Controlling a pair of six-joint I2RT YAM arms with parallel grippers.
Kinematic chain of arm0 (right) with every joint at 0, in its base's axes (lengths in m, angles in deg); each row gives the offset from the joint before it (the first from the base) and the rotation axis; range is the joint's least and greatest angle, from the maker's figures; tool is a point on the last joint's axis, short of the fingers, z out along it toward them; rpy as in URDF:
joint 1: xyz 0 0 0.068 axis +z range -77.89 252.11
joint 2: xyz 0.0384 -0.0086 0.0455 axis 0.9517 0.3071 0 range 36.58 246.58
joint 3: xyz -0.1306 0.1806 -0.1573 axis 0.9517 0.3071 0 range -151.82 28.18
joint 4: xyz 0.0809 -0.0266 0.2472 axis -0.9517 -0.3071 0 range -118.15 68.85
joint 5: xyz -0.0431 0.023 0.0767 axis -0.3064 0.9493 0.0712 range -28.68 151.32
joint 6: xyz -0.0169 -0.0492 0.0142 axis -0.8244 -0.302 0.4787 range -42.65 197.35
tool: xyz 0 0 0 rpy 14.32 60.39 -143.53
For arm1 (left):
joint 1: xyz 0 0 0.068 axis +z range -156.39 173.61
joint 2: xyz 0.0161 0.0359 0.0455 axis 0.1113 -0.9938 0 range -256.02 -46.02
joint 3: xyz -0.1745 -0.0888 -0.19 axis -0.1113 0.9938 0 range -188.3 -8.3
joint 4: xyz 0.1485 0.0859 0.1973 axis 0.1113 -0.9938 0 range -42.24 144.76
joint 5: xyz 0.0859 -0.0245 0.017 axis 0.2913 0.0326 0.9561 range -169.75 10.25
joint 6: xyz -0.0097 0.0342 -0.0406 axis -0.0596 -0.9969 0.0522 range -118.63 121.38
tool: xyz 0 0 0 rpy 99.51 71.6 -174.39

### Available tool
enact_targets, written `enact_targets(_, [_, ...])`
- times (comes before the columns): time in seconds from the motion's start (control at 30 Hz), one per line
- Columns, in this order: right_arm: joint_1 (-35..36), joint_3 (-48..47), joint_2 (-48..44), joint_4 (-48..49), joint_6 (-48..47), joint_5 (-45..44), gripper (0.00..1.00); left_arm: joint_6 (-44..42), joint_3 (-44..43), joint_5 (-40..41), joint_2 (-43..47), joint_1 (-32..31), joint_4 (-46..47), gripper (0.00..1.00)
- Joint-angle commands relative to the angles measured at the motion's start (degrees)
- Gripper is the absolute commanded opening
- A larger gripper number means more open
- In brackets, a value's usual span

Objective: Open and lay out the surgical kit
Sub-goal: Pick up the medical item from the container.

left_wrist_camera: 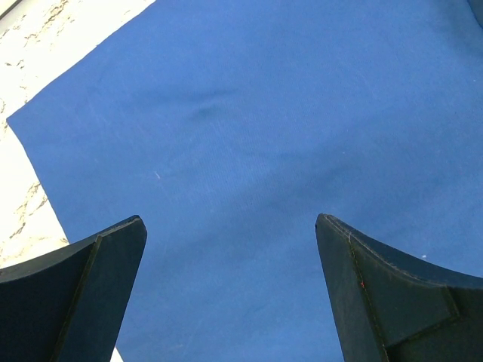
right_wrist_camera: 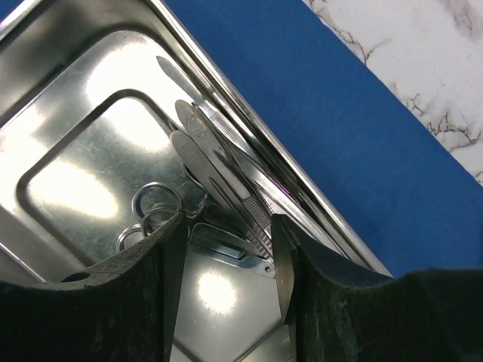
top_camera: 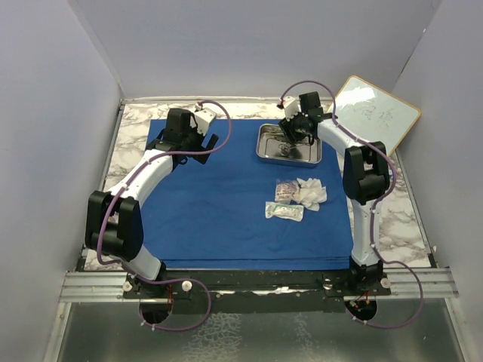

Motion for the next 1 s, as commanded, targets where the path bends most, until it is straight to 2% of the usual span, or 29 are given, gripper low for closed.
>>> enact_targets(0.0, [-0.60, -2.36, 2.02, -1.00, -0.40, -0.19, 0.48, -0.25, -0.10, -1.88, -0.30, 0.02, 0.15, 0.99])
enact_targets(0.47, [-2.04, -6.26, 7.16, -2.79, -0.22, 2.82, 0.39, 0.23, -1.66, -2.43, -2.36, -0.02, -0.53, 0.99])
enact_targets(0.63, [-2.35, -6.40, 7.58, -3.74, 0.25, 4.29, 0.30, 0.41, -1.69, -2.56, -2.37, 0.00, -0.53, 0.99])
enact_targets(0.97, [-2.64, -7.89, 6.53, -6.40, 1.01, 6.98, 0.05, 0.46, -1.34, -2.73, -1.33, -0.13, -0.54, 0.99])
